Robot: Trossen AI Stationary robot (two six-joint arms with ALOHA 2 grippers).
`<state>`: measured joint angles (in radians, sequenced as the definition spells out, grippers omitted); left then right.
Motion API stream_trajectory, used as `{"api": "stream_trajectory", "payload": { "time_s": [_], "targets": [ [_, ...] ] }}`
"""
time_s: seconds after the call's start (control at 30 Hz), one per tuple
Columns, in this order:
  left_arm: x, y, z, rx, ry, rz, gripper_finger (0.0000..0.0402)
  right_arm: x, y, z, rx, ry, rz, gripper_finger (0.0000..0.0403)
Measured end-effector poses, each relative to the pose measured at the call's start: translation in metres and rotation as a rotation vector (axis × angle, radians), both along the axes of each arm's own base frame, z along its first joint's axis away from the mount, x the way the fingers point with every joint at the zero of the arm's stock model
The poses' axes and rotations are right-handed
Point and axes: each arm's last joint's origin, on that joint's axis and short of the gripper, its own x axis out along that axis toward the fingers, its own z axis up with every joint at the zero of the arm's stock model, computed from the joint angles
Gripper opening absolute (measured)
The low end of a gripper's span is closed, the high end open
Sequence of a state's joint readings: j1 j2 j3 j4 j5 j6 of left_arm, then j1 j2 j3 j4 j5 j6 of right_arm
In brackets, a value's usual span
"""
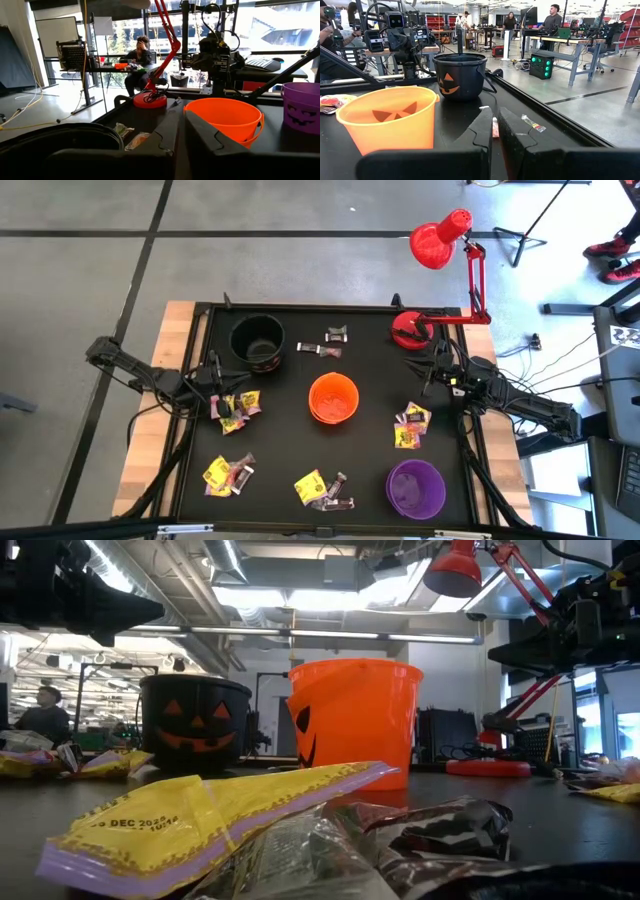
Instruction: Sort candy
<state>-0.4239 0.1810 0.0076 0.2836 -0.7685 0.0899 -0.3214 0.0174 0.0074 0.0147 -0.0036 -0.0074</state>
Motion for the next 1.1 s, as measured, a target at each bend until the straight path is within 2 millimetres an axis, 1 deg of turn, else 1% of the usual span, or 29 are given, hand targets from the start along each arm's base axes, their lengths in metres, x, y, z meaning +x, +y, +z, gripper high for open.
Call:
{"api": "stream_trajectory", "payload": {
  "time_s": [0.7, 0.8, 0.9, 1.1],
  "targets": [
    [0.0, 0.0, 0.0, -0.006, -0.003, -0.001, 0.0022, 0.0, 0.0, 0.0, 0.0, 0.0, 0.0, 0.0028],
    [0.0, -0.001, 0.002, -0.092, -0.055, -0.043, 0.0022, 0.0, 0.0, 0.0, 0.0, 0.0, 0.0, 0.0028],
    [0.0, -0.002, 0.007, -0.109, -0.107, -0.083, 0.0022, 0.0, 0.0, 0.0, 0.0, 0.0, 0.0, 0.0028],
    [-0.007, 0.0, 0.029, -0.129, -0.323, -0.109, 0.0022, 0.0, 0.0, 0.0, 0.0, 0.0, 0.0, 0.0028]
  ]
}}
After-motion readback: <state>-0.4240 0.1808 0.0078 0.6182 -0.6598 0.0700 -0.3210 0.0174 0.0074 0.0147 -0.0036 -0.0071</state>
